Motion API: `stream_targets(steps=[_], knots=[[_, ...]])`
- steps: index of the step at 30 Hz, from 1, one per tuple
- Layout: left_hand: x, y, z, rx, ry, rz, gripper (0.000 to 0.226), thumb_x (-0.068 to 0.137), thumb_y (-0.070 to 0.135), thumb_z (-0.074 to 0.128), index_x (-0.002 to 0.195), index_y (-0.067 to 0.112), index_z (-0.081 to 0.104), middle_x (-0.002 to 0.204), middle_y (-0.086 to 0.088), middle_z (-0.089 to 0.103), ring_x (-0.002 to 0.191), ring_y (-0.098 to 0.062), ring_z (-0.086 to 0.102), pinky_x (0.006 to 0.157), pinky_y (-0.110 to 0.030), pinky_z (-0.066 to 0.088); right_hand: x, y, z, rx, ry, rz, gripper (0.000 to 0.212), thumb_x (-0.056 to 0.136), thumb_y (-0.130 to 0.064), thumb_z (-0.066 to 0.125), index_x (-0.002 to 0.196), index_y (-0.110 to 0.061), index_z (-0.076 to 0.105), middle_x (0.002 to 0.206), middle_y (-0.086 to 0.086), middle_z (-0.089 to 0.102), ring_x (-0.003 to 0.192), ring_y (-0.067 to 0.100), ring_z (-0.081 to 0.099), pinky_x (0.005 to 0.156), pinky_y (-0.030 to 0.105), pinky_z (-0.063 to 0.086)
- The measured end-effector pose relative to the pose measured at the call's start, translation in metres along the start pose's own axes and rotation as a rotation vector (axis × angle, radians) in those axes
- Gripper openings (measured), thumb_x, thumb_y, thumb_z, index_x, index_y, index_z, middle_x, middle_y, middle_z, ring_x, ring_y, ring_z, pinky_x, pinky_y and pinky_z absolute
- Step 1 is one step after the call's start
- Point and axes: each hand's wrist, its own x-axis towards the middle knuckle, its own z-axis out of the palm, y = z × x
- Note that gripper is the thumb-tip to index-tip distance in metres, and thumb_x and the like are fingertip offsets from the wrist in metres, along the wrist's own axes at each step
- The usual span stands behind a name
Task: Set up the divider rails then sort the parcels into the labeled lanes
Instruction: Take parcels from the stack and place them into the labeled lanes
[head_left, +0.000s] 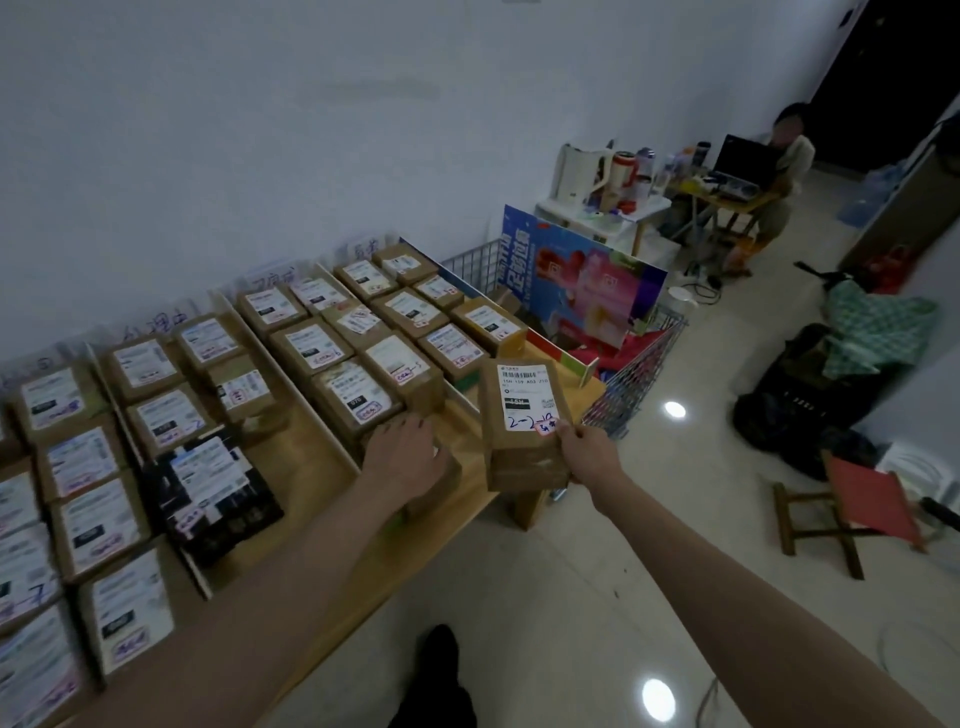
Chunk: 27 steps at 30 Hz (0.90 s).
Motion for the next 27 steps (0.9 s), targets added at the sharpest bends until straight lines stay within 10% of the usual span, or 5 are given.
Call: stream_targets(steps=[27], knots=[[0.224, 0.056, 0.097, -0.142, -0.171, -0.266, 0.044, 0.1, 0.047, 0.035, 0.129, 0.02, 0.055, 0.13, 0.0, 0.056, 0.116, -0.019, 0.056, 0.096, -0.038, 0.046, 0.286, 0.01, -0.013, -0.14, -0.269, -0.08, 0.026, 0.105, -0.022, 0.042, 0.108, -0.009, 0.065, 0.099, 0.003, 0.066, 0.092, 0.019, 0.06, 0.074, 0.027, 0.041]])
